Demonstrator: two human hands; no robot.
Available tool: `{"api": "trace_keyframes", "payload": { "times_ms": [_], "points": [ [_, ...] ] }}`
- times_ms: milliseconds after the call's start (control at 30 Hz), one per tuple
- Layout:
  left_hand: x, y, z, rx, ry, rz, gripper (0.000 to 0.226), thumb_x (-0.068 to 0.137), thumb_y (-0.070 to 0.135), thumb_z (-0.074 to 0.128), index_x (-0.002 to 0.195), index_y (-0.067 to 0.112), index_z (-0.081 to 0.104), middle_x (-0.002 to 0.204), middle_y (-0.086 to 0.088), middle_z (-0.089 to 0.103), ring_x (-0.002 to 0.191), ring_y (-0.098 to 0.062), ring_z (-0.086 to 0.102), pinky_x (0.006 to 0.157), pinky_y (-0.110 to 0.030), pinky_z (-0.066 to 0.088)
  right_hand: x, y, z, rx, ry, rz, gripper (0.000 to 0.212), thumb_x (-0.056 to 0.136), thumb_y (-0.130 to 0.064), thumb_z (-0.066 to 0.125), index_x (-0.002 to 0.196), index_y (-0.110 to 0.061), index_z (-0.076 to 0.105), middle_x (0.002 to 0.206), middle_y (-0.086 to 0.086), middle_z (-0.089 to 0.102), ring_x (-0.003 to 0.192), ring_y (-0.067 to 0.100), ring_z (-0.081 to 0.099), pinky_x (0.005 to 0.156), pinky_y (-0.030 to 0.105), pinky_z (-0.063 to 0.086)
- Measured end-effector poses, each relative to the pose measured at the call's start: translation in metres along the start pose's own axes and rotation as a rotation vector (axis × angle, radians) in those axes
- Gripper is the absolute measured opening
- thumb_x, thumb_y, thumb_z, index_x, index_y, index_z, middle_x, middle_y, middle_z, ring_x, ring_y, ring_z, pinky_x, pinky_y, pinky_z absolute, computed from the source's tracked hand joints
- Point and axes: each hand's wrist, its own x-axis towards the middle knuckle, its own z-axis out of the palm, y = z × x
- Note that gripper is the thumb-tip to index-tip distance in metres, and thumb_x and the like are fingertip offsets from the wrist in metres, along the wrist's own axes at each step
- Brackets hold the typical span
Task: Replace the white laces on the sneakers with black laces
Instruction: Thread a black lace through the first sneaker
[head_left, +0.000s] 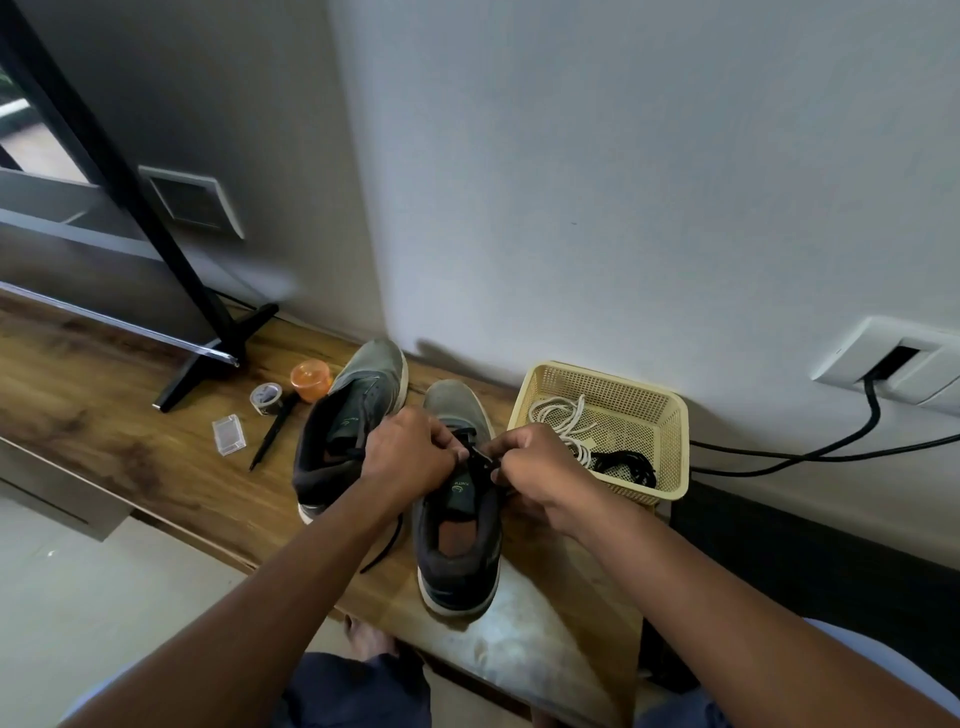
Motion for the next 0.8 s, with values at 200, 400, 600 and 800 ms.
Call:
{"api": "trace_keyframes", "payload": {
  "times_ms": [200,400,600,800],
  "points": [
    [0.000,-0.002,0.007,-0.018,0.036,-0.028,0.015,0.085,0.038,0.084,0.072,0.032,0.079,0.067,0.019,0.066,0.074,-0.006,0.062,0.070,-0.025,0.043,0.002,-0.001,0.001,0.034,-0.010,0.004,0.037,0.085,0.012,0.053,0.094,-0.012,0.080,0.093,0.020,0.076,0.082,0.027,0.068,0.071,0.032,0.054],
    [-0.002,-0.001,0.010,-0.008,0.058,-0.048,0.025,0.084,0.041,0.085,0.063,0.035,0.071,0.068,0.018,0.067,0.070,-0.003,0.061,0.063,-0.024,0.040,0.003,-0.001,0.001,0.033,-0.008,-0.001,0.036,0.084,0.010,0.057,0.097,-0.014,0.081,0.093,0.013,0.077,0.095,0.028,0.072,0.074,0.030,0.058],
    [-0.004,0.003,0.007,-0.048,-0.013,-0.059,0.009,0.090,0.035,0.080,0.085,0.027,0.081,0.088,0.007,0.077,0.092,-0.015,0.070,0.079,-0.029,0.051,0.003,-0.005,0.002,-0.019,-0.035,-0.024,0.017,0.071,-0.012,0.075,0.086,-0.019,0.077,0.083,0.007,0.075,0.078,0.022,0.070,0.066,0.030,0.055],
    [-0.007,0.007,-0.005,-0.022,-0.045,-0.026,0.016,0.087,0.019,0.077,0.089,0.034,0.083,0.095,0.009,0.078,0.095,-0.013,0.069,0.083,-0.026,0.054,0.004,-0.011,0.001,-0.013,-0.079,-0.018,0.022,0.069,-0.016,0.071,0.090,-0.015,0.075,0.074,0.010,0.071,0.060,0.021,0.062,0.057,0.031,0.050]
  ]
}}
